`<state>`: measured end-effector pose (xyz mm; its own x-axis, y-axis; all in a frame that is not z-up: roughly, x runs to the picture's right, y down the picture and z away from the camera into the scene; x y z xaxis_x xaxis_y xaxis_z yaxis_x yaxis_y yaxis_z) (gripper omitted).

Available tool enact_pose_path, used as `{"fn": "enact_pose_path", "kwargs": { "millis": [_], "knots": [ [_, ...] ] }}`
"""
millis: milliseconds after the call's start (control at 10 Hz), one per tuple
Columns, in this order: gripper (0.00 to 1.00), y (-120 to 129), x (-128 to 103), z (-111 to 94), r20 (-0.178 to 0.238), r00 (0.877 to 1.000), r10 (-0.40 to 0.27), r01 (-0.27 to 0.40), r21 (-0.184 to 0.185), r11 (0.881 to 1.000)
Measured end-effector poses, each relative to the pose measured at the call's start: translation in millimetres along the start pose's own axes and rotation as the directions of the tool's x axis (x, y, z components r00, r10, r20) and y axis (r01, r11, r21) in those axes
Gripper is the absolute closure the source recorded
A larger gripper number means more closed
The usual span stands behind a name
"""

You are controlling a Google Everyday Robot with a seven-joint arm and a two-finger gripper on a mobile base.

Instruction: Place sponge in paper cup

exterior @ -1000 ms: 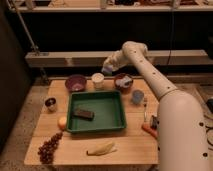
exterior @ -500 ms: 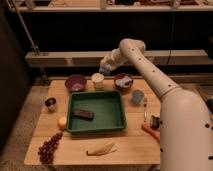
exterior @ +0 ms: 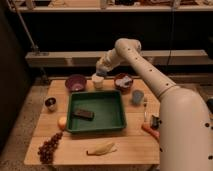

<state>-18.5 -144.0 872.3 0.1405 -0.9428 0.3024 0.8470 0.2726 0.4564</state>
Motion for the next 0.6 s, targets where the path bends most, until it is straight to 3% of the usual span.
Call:
{"fn": "enact_pose_path", "kwargs": {
  "millis": [600],
  "knots": [
    [1.00, -10, -15, 18, 0.037, 0.998, -0.045, 0.045, -0.020, 0.999]
  ]
}}
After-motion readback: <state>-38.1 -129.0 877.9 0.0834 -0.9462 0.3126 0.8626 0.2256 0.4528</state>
